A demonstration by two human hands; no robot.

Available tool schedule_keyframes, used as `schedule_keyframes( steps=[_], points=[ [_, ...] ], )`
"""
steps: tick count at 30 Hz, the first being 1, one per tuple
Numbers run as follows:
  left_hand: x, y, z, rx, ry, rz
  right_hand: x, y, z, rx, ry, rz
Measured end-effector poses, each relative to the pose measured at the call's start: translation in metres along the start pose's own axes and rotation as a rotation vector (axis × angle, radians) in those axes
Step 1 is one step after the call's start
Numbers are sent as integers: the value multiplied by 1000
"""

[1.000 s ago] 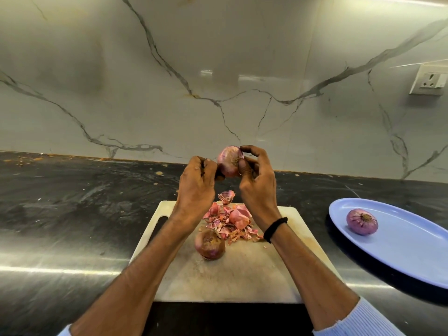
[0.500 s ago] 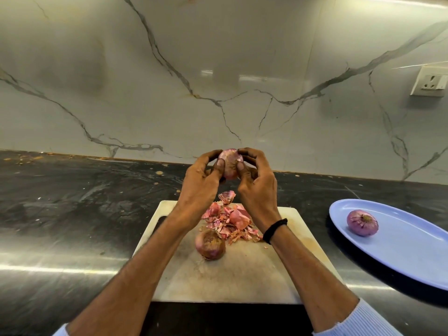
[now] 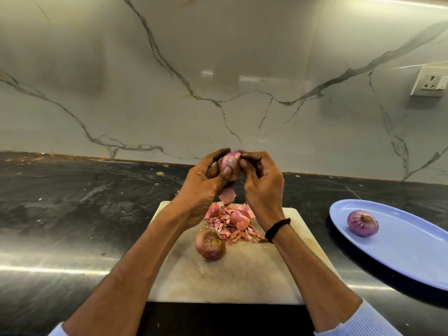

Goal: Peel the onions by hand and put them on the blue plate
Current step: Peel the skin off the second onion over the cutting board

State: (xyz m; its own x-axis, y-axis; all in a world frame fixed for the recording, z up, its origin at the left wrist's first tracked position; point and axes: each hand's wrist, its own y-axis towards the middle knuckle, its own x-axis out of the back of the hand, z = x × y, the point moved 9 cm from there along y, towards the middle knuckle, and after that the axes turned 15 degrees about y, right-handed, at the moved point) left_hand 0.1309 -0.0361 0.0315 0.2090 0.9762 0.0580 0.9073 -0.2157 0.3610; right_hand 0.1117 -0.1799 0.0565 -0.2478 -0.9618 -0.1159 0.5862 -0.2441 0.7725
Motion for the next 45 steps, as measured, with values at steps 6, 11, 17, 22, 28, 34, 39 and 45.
schedule_keyframes(
  steps=[6,11,17,22,28,34,39,45],
  points=[
    [1,1,2,8,-51,-4,14,4,6,111,-84,-137],
    [0,1,3,17,-79,-5,14,4,8,137,-108,-151],
    [1,1,3,7,-44,-20,9,3,6,159,-155,-151],
    [3,0,1,-22,6,-38,5,1,9,196,-191,-151],
    [2,-1,2,-32,43,-42,1,0,6,223,-257,-103],
    [0,-1,3,-37,17,-60,-1,2,7,223,-276,-39],
    [8,2,3,-28,-80,-138,-25,-10,8,213,-271,44],
    [7,1,3,-5,-128,-112,-11,-4,-1,55,-87,1]
  ],
)
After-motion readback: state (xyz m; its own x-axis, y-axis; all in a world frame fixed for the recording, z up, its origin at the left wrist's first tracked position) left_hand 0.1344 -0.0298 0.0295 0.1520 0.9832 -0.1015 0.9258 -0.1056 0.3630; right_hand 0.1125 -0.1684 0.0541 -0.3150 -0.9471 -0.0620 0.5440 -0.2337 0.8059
